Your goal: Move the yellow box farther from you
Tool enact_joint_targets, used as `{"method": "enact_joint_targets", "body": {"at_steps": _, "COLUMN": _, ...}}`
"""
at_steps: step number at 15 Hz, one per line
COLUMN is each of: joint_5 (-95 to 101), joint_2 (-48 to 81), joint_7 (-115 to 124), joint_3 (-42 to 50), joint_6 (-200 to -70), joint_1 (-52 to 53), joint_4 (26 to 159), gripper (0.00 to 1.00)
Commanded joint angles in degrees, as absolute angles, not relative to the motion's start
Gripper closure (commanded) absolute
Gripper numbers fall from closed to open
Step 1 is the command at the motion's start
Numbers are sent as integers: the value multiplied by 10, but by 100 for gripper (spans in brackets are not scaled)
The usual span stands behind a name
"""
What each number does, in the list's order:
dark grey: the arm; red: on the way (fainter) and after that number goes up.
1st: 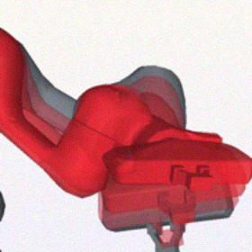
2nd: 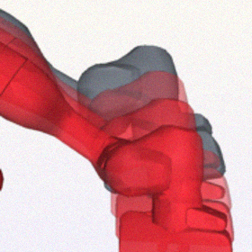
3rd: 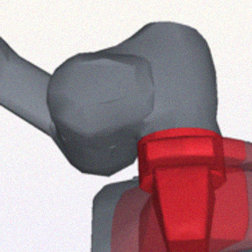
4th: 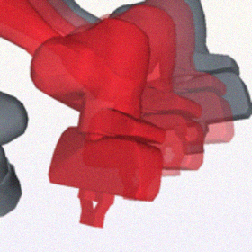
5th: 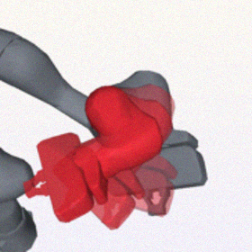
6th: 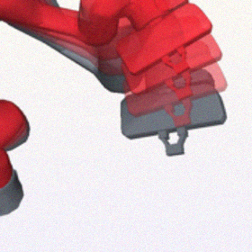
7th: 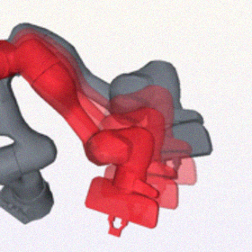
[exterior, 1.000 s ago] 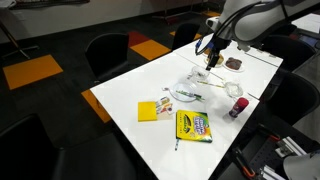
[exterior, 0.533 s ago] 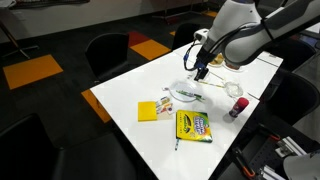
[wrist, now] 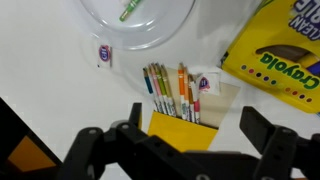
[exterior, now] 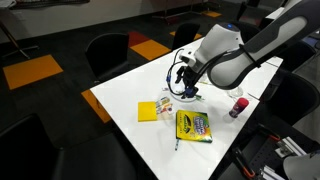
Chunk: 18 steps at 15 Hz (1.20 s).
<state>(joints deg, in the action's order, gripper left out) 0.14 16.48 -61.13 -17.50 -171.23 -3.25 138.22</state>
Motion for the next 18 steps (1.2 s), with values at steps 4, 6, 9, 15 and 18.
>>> {"method": "enact_joint_targets", "body": {"at_steps": 4, "joint_5": -32, "joint_2": 276, "joint_7": -787, "joint_3": -318, "joint_6": -1706, "joint_1": -183, "joint_4": 1334, "gripper": 0}}
{"method": "enact_joint_targets", "body": {"at_steps": 6, "joint_5": -28, "joint_2": 258, "joint_7": -754, "joint_3": -300, "joint_6": -1717, "joint_1": -161, "joint_4": 1349, "gripper": 0}}
{"method": "enact_joint_targets", "body": {"at_steps": 9, "joint_5": -18, "joint_2": 265, "joint_7": -756, "joint_3": -286, "joint_6": -1708, "joint_1": -159, "joint_4": 1339, "gripper": 0}}
{"method": "enact_joint_targets", "body": {"at_steps": 15, "joint_5": -15, "joint_2": 302, "joint_7": -742, "joint_3": -286, "joint_6": -1735, "joint_1": -144, "joint_4": 1310, "gripper": 0}}
{"method": "enact_joint_targets", "body": {"at_steps": 18, "joint_5": -13, "joint_2": 333, "joint_7": -741, "joint_3": -302, "joint_6": -1743, "joint_1": -150, "joint_4": 1286, "gripper": 0}}
